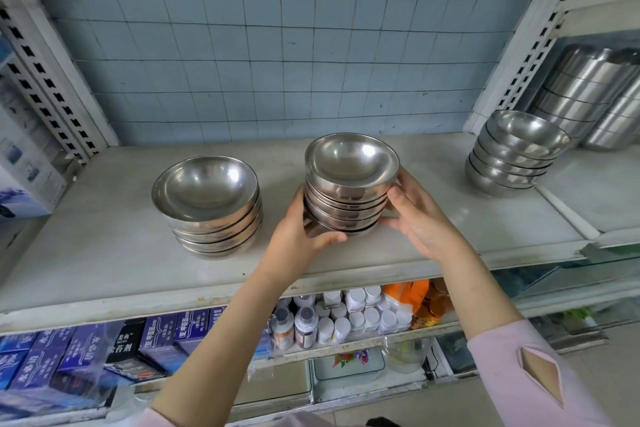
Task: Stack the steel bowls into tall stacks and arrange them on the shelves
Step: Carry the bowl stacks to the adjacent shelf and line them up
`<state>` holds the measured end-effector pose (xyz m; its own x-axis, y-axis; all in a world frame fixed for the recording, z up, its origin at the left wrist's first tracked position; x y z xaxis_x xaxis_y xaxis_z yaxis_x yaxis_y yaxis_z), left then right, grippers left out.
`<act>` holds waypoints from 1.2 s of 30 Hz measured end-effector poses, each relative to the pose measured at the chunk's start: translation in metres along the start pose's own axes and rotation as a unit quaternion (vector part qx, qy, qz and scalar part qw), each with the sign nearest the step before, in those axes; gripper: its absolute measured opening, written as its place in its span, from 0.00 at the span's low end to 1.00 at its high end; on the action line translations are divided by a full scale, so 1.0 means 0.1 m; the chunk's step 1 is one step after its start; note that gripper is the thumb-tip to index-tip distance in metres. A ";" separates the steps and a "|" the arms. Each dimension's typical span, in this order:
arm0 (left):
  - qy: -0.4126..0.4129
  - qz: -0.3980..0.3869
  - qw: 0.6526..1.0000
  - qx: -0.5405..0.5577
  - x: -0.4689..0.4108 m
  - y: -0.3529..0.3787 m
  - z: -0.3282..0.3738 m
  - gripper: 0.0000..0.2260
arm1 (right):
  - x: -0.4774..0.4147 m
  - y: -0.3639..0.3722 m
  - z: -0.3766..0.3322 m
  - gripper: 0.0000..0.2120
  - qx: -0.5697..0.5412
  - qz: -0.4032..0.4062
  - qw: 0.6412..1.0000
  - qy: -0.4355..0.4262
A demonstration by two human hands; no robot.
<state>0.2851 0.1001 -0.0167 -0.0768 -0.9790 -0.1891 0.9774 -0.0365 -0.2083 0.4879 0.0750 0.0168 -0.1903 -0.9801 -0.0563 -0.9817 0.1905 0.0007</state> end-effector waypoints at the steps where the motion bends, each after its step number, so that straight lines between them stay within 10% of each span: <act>1: 0.011 -0.003 1.000 0.002 0.02 0.03 0.07 0.41 | 0.04 -0.07 -0.02 0.45 -0.005 0.010 1.000 -0.003; 23: 0.064 -0.232 0.969 0.061 1.27 3.72 1.60 0.42 | 1.90 -4.08 -0.53 0.42 -0.026 0.303 0.952 -0.016; 36: 0.052 -0.279 0.956 0.073 0.69 5.98 1.88 0.43 | 1.30 -6.12 -0.42 0.41 -0.021 0.350 0.936 -0.022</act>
<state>0.9015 -0.0268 0.0264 -0.6069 -0.7732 -0.1838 0.7944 -0.5830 -0.1704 1.0639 -0.1717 0.0512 -0.7875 -0.6126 -0.0681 -0.6164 0.7821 0.0916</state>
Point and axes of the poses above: each hand's wrist, its own x-axis away from the middle knuckle, its own y-axis out of the palm, z = x × y, the point moved 3 cm from there along -x, towards the middle knuckle, and after that the axes turned 15 degrees about z, right-handed, at the moved point
